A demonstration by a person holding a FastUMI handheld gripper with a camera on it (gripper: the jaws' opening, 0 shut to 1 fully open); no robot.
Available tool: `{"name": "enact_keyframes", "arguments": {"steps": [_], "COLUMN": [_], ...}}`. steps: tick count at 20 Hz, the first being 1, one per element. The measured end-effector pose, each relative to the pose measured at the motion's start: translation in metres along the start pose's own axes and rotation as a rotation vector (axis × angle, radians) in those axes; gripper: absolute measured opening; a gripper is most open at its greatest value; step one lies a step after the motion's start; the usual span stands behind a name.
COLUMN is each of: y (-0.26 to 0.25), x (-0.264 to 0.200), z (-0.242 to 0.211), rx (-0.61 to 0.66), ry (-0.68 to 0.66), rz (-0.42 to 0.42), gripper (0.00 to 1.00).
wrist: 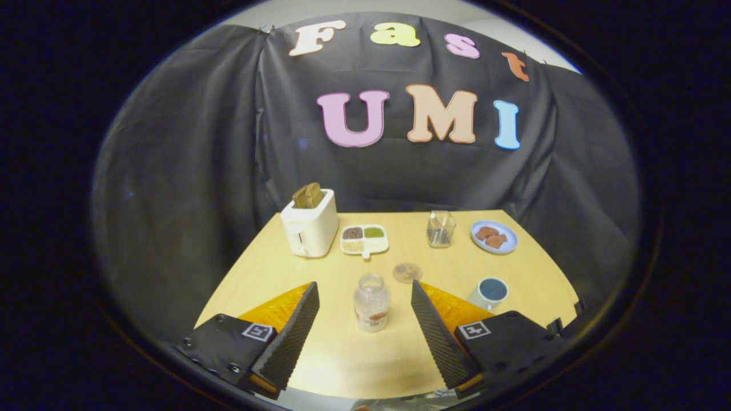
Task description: Take the bottle from table, then pour the juice into the cup, finally place the bottle on the coaster
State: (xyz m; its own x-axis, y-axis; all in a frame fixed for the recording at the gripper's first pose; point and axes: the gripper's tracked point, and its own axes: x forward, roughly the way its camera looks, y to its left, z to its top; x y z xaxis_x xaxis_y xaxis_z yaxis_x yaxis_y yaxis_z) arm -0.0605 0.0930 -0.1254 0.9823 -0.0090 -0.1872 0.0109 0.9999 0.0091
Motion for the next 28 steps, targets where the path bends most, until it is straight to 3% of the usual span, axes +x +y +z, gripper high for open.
{"name": "enact_keyframes", "arguments": {"steps": [4, 10, 18, 28], "y": [0.010, 0.008, -0.004, -0.016], "x": [0.004, 0.053, 0.132, 0.174], "z": [-0.046, -0.098, -0.113, -0.117], "rx": [0.015, -0.013, 0.014, 0.013], "ry": [0.073, 0.121, 0.063, 0.062], "rz": [-0.021, -0.113, -0.202, -0.236], "gripper": [1.00, 1.00, 1.00, 1.00]}}
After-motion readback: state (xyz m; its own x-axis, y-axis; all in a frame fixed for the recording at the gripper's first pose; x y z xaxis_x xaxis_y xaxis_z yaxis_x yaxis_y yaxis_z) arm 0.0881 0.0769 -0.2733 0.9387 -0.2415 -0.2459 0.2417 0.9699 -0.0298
